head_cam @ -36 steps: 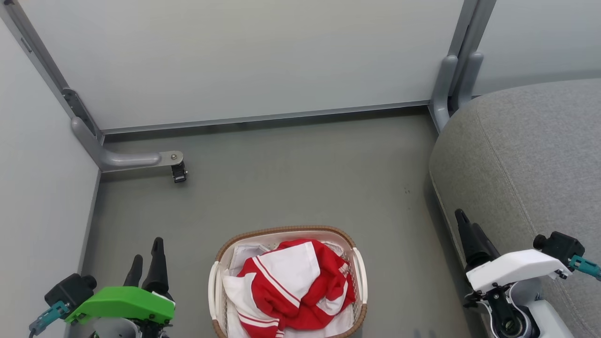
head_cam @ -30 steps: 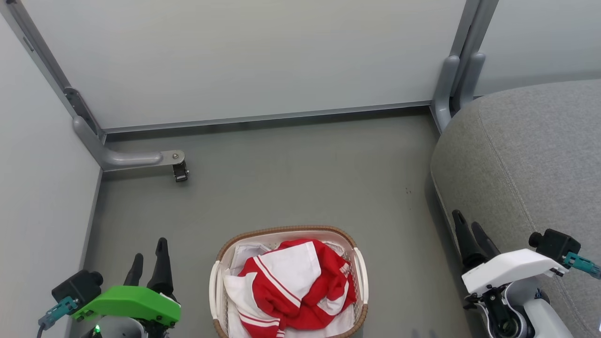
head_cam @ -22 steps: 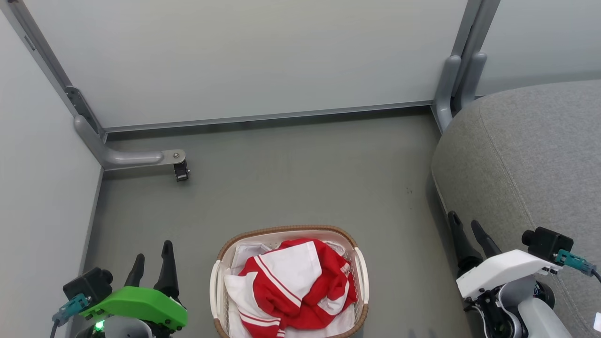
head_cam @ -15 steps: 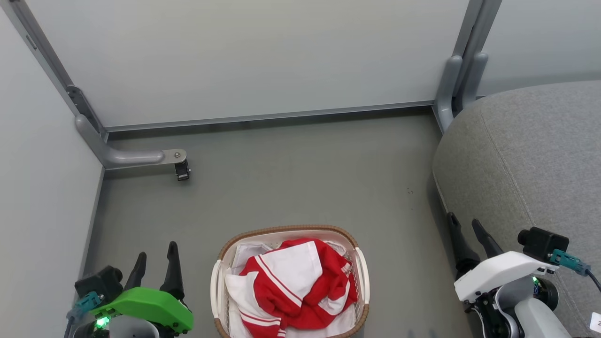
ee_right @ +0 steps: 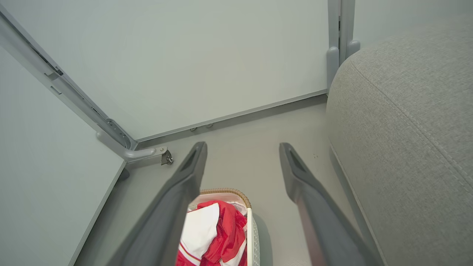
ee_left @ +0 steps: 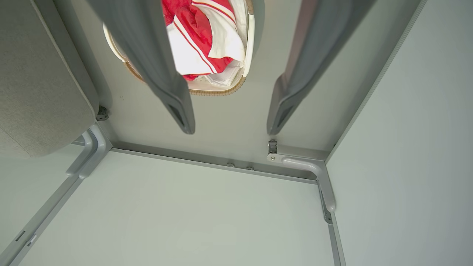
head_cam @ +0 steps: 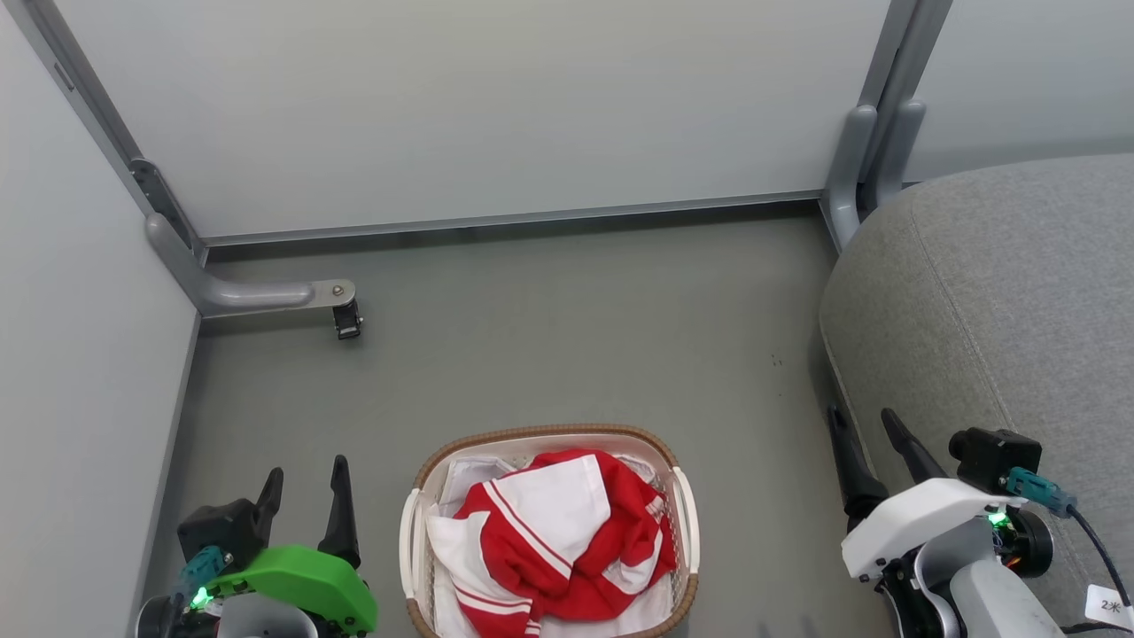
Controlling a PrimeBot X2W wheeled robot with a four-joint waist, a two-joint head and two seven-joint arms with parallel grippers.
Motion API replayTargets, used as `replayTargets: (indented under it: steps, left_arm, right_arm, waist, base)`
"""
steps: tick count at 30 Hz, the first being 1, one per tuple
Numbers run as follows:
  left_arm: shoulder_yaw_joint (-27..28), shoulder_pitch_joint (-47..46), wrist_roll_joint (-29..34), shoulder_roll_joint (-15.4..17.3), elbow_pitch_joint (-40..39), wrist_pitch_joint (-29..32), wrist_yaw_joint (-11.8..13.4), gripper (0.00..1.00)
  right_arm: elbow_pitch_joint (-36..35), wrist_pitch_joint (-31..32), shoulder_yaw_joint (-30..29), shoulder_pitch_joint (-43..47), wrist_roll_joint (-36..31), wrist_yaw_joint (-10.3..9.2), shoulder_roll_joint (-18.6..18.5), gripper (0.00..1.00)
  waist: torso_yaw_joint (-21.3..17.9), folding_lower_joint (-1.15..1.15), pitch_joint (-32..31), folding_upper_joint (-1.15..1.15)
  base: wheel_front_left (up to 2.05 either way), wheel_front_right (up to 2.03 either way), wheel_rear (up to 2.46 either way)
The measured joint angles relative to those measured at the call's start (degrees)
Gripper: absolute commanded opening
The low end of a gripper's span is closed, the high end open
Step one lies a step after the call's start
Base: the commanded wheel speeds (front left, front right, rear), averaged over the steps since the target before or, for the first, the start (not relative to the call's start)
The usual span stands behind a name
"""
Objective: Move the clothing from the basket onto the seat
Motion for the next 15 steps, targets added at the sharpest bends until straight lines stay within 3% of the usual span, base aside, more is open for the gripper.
replayTargets:
  steps: [15]
  left_arm:
    - [0.1,0.3,7.2,-0.6,-1.3,-2.0,1.5,1.0]
  right_arm:
    - [0.6,-2.0,-1.3,-0.2,-9.9,0.01,0.9,1.0]
  waist:
    - [0.3,0.0,0.2,0.0]
  base:
    - [0.0,0.0,0.0]
